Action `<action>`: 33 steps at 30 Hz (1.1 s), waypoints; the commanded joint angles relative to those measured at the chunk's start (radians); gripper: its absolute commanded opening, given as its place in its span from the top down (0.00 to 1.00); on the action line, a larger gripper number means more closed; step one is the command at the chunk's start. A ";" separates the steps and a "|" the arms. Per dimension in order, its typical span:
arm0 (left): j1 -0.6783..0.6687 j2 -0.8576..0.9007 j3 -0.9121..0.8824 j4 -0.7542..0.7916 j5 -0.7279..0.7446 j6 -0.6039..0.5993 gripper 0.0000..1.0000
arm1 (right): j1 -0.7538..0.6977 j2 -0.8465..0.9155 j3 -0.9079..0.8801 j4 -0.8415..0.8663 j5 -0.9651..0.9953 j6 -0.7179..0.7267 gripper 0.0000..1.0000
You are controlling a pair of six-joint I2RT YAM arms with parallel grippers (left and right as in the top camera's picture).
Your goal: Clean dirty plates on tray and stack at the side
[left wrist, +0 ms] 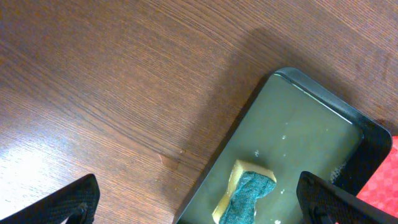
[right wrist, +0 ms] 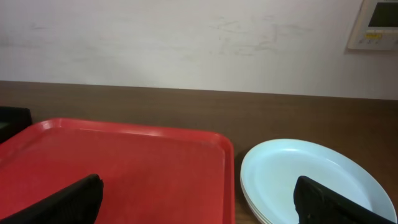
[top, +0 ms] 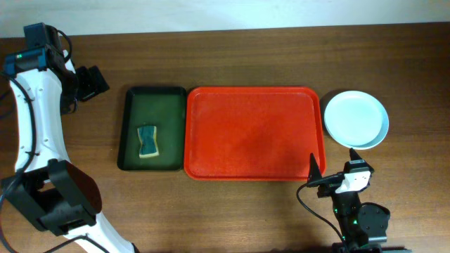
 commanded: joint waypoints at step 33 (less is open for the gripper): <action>-0.236 -0.879 0.008 -0.038 -0.003 -0.009 0.01 | -0.003 -0.008 -0.005 -0.005 0.002 -0.007 0.01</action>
